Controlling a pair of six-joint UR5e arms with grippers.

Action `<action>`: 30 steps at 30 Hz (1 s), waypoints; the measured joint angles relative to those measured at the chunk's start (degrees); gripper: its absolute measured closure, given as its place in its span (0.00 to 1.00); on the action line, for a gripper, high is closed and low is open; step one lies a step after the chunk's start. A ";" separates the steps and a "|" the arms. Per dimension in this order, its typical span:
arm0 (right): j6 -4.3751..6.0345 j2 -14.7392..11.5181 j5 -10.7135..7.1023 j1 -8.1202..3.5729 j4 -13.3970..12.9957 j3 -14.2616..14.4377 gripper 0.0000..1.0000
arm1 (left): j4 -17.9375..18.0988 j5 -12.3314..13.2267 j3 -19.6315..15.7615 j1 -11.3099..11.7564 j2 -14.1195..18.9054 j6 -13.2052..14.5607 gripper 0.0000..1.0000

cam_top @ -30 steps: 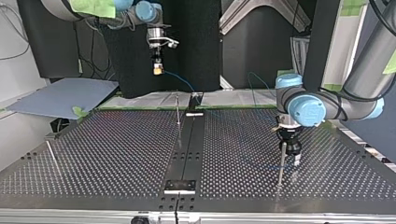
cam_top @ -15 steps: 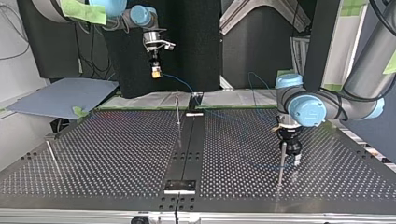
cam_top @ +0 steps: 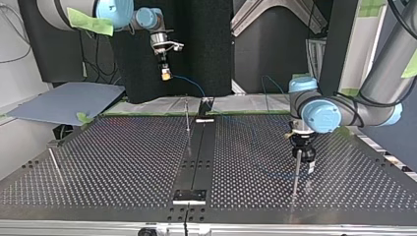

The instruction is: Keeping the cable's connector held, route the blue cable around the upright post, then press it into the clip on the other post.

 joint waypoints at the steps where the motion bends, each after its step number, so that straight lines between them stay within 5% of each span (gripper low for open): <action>1: -0.06 0.01 -0.19 -0.09 0.22 -0.18 1.00 | -0.28 -0.28 0.00 -0.07 0.00 -0.28 0.00; 10: -2.37 0.01 -2.92 -0.99 3.49 -2.41 1.00 | -1.83 -0.58 0.00 -0.17 0.00 -4.92 0.00; 23: -9.00 0.04 -9.25 -3.28 10.29 -6.54 1.00 | -2.15 -0.82 -0.01 -0.26 0.00 -8.96 0.00; 30: -10.27 0.03 -11.72 -4.11 13.19 -6.91 1.00 | -2.44 1.07 0.00 -0.26 0.00 -12.36 0.00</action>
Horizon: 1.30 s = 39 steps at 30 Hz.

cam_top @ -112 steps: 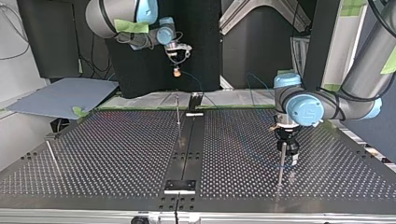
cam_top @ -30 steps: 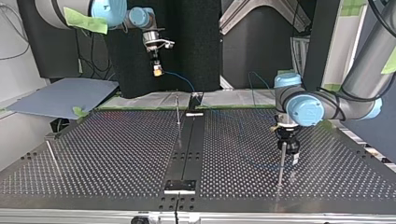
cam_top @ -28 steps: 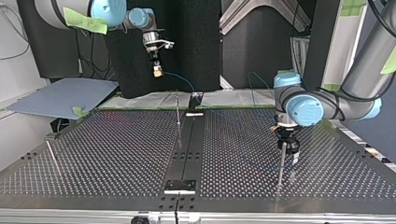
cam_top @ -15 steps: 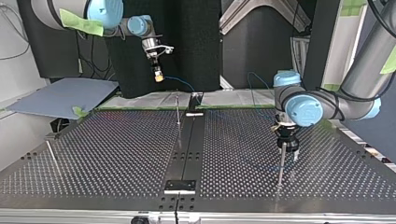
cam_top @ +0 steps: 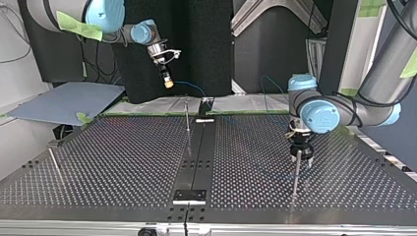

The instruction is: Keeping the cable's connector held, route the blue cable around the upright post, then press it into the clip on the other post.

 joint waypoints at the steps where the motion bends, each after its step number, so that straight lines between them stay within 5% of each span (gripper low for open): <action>1: -0.05 0.00 -0.07 -0.04 0.15 0.00 1.00 | -0.11 0.57 0.00 0.00 0.00 -0.62 0.00; 15: -0.18 0.02 -0.50 -0.20 0.85 -0.02 1.00 | -5.56 1.00 -0.01 0.67 0.01 -8.41 0.00; 39: -0.15 0.03 -1.01 -0.19 0.71 -0.02 1.00 | -6.17 3.73 -0.08 1.38 0.04 -21.82 0.00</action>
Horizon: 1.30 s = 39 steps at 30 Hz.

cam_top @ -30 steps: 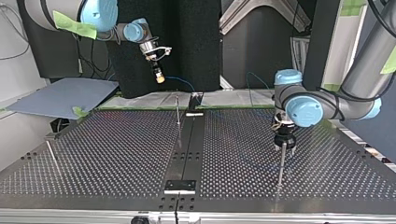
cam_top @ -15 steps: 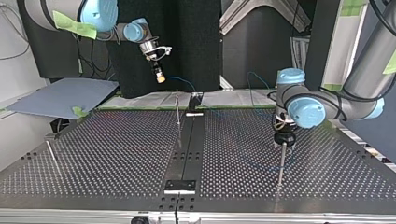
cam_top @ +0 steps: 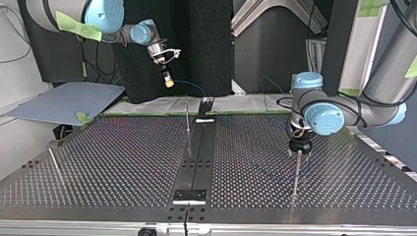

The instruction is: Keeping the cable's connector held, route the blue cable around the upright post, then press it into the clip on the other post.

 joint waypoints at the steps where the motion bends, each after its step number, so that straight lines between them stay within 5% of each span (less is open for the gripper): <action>1: 0.01 0.00 0.00 0.00 0.00 0.00 1.00 | -0.17 0.19 0.00 0.00 0.00 -0.60 0.00; 19: 0.08 0.07 -0.08 0.06 0.04 -0.01 1.00 | -1.08 2.38 -2.53 0.98 0.58 -9.65 0.00; 39: 0.07 0.07 -0.35 0.20 0.20 0.00 1.00 | 0.79 5.91 -7.82 3.29 4.18 -9.17 0.00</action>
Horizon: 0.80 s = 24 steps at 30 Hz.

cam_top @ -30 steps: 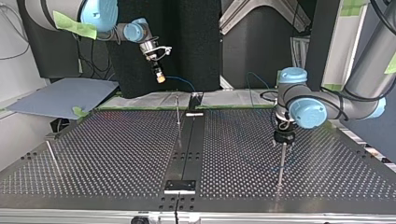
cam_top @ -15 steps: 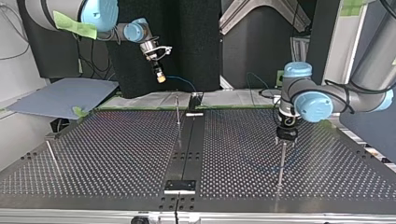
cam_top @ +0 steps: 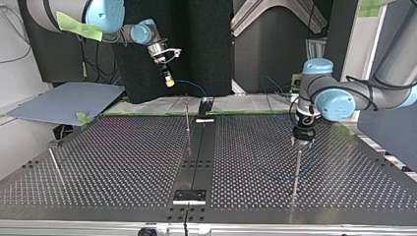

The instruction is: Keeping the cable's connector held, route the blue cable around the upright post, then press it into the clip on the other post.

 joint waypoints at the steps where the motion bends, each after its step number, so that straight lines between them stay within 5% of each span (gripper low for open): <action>1: 0.00 0.00 0.00 0.01 0.00 0.00 1.00 | 0.15 0.00 -0.44 0.06 0.12 0.41 0.00; 10: -0.02 0.00 -0.05 0.02 0.00 -0.01 1.00 | 2.50 0.09 -4.02 0.23 2.64 2.05 0.00; 24: 0.06 0.01 -0.21 0.04 -0.07 0.00 1.00 | 2.02 1.79 -4.33 0.52 8.01 1.51 0.00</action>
